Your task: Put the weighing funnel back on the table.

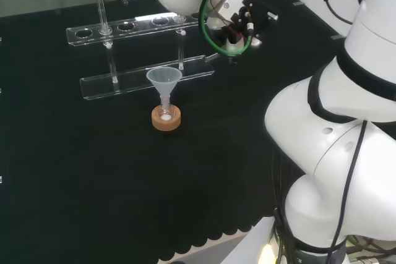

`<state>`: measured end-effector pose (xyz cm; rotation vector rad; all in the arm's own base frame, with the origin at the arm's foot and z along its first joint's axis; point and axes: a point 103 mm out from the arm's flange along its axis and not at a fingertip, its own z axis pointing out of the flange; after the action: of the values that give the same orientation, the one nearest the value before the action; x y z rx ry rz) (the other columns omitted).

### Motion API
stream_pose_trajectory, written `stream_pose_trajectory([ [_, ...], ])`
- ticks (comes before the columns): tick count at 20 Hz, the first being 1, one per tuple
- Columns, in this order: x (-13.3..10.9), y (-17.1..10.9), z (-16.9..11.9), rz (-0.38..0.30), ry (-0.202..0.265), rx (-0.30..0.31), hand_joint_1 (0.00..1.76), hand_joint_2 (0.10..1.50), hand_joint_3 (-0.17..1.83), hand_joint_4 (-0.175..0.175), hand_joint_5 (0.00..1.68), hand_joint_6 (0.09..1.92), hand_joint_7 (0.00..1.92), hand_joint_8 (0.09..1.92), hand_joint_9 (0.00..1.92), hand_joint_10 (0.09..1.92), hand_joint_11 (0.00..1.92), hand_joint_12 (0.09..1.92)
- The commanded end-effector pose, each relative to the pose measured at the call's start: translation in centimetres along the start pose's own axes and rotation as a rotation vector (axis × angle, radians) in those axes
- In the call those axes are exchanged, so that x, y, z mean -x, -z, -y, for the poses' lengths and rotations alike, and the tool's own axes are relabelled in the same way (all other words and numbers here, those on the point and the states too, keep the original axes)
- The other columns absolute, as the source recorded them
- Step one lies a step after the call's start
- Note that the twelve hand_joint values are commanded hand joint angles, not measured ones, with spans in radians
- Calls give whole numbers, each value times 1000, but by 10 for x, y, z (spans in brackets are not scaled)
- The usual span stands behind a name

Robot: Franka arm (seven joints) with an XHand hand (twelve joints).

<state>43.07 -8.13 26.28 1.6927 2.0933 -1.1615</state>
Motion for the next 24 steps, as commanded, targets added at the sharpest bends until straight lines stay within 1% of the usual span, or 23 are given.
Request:
stream_pose_trajectory([
  [1, -13, 31, -10, -120, 59, 163, 1249, 1038, -12, 59, 1161, 765, 1185, 654, 1431, 155, 1137, 808],
  [10, -9, 23, -16, -168, 49, 167, 1249, 1038, -11, 58, 1161, 766, 1184, 656, 1431, 154, 1135, 808],
  [14, -9, 22, -20, -173, 38, 176, 1249, 1038, -11, 58, 1161, 766, 1184, 656, 1431, 153, 1133, 808],
  [17, -13, 19, -24, -196, 38, 183, 1249, 1038, -11, 58, 1161, 767, 1183, 656, 1431, 153, 1132, 808],
  [20, -13, 12, -30, -214, 42, 190, 1249, 1038, -11, 58, 1161, 767, 1183, 656, 1431, 152, 1131, 807],
  [24, -14, 2, -40, -236, 42, 181, 1249, 1039, -11, 58, 1160, 768, 1183, 657, 1431, 152, 1130, 807],
])
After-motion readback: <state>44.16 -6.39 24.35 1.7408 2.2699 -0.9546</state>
